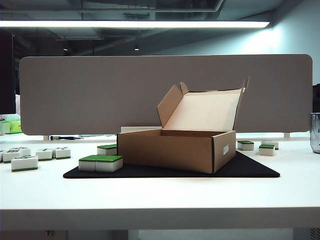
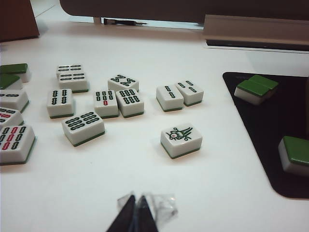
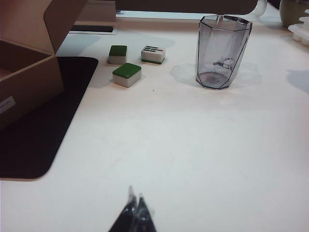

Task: Pick up four mahjong tiles and put them into the paper box.

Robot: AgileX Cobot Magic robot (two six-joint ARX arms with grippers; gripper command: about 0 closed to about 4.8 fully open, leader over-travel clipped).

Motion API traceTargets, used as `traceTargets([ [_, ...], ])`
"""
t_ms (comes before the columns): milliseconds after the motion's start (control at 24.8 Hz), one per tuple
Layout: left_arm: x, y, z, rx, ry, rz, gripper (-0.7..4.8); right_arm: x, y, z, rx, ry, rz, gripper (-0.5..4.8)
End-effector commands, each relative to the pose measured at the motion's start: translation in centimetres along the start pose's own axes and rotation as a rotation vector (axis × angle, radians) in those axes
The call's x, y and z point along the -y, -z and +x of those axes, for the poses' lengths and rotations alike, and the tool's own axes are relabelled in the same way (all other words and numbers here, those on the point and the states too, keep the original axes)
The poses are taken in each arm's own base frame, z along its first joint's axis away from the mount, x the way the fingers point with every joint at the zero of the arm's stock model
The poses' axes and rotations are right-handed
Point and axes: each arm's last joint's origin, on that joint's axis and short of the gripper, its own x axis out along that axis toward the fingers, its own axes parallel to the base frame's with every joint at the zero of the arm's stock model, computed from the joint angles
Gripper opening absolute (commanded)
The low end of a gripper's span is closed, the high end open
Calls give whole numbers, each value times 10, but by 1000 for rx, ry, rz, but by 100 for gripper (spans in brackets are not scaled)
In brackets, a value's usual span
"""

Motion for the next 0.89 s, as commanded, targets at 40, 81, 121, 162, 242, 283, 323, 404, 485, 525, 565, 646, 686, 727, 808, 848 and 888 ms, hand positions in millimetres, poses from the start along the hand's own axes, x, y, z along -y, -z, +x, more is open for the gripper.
traceTargets([
  [40, 0, 1, 0, -15, -2, 0, -6, 0, -1, 0, 18, -1, 4, -1],
  [81, 0, 1, 0, -15, -2, 0, -6, 0, -1, 0, 18, -1, 5, -1],
  [121, 0, 1, 0, -15, -2, 0, -6, 0, -1, 0, 18, -1, 5, -1],
  [162, 0, 1, 0, -15, -1, 0, -6, 0, -1, 0, 18, -3, 5, -1],
  [242, 0, 1, 0, -15, -1, 0, -6, 0, -1, 0, 18, -4, 5, -1],
  [283, 0, 1, 0, -15, -1, -1, -6, 0, -1, 0, 18, -4, 5, -1],
  [323, 0, 1, 0, -15, -1, -1, -6, 0, -1, 0, 18, -4, 5, -1],
  [404, 0, 1, 0, -15, -1, -1, -6, 0, -1, 0, 18, -4, 5, -1],
  [485, 0, 1, 0, -15, -1, -1, -6, 0, -1, 0, 18, -4, 5, -1],
  [525, 0, 1, 0, -15, -1, -1, -6, 0, -1, 0, 19, -4, 5, -1],
  [565, 0, 1, 0, -15, -2, 0, -6, 0, -2, -1, 21, -4, 5, -1],
  [646, 0, 1, 0, -15, -2, 0, -6, 0, -3, -1, 29, -3, 6, -1],
  [686, 0, 1, 0, -15, -2, 0, -6, 0, -4, -1, 35, -2, 6, -2],
  [727, 0, 1, 0, -15, -3, 0, -6, 0, -6, -1, 43, 1, 9, -2],
  [808, 0, 1, 0, -15, -3, 0, -6, 0, -10, -3, 59, 7, 17, -2],
  [848, 0, 1, 0, -16, -3, 0, -6, 1, -14, -5, 73, 12, 29, -2],
  [888, 0, 1, 0, -16, -3, 0, -6, 1, -17, -6, 84, 12, 33, -2],
])
